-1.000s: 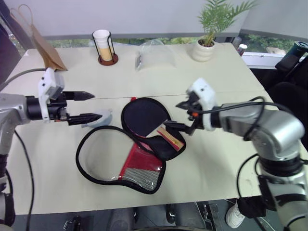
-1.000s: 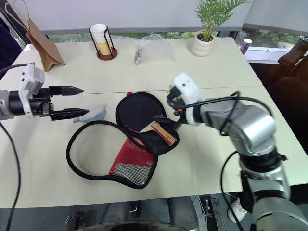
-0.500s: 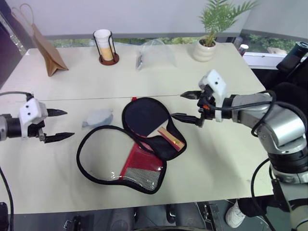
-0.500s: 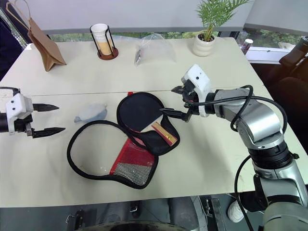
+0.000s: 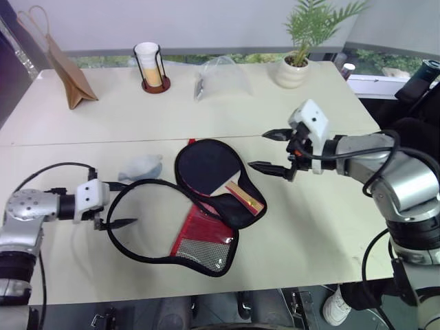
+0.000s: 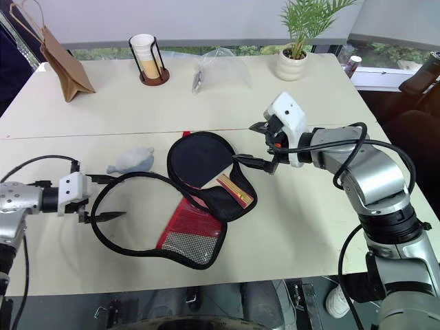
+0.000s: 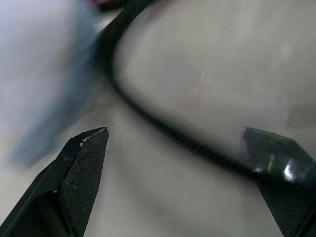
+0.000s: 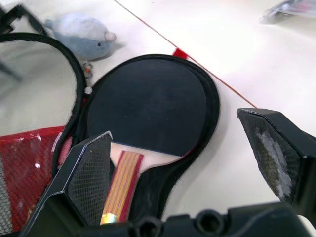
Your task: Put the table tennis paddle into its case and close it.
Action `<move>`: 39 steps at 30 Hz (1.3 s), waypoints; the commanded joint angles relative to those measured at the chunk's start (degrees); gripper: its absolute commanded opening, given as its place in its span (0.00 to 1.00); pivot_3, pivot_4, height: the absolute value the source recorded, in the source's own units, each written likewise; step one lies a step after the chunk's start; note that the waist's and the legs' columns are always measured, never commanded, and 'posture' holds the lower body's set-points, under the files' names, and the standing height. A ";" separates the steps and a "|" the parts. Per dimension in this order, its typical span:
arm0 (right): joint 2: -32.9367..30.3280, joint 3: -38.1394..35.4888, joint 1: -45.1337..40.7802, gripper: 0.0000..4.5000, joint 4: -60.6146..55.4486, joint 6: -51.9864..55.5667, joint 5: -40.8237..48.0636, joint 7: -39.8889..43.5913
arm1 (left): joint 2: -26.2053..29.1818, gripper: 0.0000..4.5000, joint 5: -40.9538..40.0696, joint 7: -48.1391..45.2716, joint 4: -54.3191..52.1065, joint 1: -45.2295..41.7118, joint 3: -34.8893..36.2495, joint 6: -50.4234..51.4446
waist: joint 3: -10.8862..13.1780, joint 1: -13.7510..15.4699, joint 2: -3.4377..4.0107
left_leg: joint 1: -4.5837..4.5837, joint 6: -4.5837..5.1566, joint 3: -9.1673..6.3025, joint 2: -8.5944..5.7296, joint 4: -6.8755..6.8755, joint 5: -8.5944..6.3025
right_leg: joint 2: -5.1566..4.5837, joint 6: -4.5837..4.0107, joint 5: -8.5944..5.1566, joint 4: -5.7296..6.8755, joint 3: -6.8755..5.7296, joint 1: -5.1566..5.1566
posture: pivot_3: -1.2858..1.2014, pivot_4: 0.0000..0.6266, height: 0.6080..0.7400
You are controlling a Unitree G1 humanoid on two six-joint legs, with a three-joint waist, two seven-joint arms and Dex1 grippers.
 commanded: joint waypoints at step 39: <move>-10.10 -3.55 2.34 0.99 16.26 4.21 3.69 14.36 | -17.16 1.00 -15.90 18.58 -20.45 -15.35 0.40 42.91 | 0.01 0.53 -0.01 | 0.13 0.07 -0.25 -0.01 0.41 -0.04 | 0.15 0.13 0.07 0.01 -0.01 0.38 | 0.52 0.24 1.00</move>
